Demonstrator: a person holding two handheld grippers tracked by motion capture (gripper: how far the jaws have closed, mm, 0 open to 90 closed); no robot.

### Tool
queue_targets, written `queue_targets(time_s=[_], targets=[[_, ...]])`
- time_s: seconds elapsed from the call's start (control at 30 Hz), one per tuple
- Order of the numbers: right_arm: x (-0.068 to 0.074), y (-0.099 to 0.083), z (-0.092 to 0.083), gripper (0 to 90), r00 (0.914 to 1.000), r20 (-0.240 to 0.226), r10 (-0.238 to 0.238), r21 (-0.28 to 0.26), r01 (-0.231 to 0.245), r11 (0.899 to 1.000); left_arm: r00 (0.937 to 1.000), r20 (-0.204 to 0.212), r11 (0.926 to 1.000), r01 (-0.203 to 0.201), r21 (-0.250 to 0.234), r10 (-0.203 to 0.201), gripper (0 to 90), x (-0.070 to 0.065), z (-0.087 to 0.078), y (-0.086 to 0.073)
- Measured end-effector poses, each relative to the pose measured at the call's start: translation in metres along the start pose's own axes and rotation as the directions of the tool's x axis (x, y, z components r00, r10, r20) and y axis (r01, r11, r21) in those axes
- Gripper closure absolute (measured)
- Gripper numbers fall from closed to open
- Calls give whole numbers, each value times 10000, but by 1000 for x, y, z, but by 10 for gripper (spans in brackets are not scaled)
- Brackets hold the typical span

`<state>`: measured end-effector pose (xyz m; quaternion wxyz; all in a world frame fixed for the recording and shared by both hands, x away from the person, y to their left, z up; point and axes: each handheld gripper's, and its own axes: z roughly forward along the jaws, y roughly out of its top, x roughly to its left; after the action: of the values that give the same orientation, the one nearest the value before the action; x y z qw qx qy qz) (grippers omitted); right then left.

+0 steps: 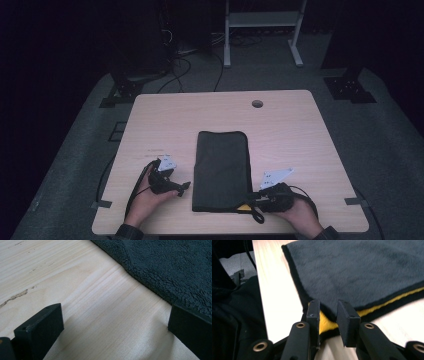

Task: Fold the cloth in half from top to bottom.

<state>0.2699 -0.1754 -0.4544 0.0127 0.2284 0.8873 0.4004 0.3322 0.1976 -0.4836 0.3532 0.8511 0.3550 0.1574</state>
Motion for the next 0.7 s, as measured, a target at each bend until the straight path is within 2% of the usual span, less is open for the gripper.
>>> queue_targets(time_s=[0.13, 0.27, 0.33, 0.47, 0.6, 0.7], targets=[[3, -5, -6, 765, 9999, 148, -50, -40, 51, 10000, 10000, -2, 10000, 10, -5, -10, 0, 0, 0, 0], [2, 1, -12, 799, 9996, 283, -42, -712, 62, 9974, 10000, -6, 10000, 6, -5, -6, 0, 0, 0, 0], [1, 5, -9, 816, 9996, 277, -63, -790, 85, 9968, 10000, -5, 10000, 6, -2, -6, 0, 0, 0, 0], [-1, 6, 8, 817, 9995, 155, -277, -120, 279, 9995, 10000, -5, 10000, 7, -4, -7, 0, 0, 0, 0], [2, 1, 17, 829, 9986, 64, -525, 607, 520, 9968, 10000, 6, 10000, 56, -5, -56, 0, 0, 0, 0], [4, -2, 18, 830, 9979, 88, -635, 764, 626, 9951, 10000, 5, 10000, 72, -6, -72, 0, -1, 0, 0]])
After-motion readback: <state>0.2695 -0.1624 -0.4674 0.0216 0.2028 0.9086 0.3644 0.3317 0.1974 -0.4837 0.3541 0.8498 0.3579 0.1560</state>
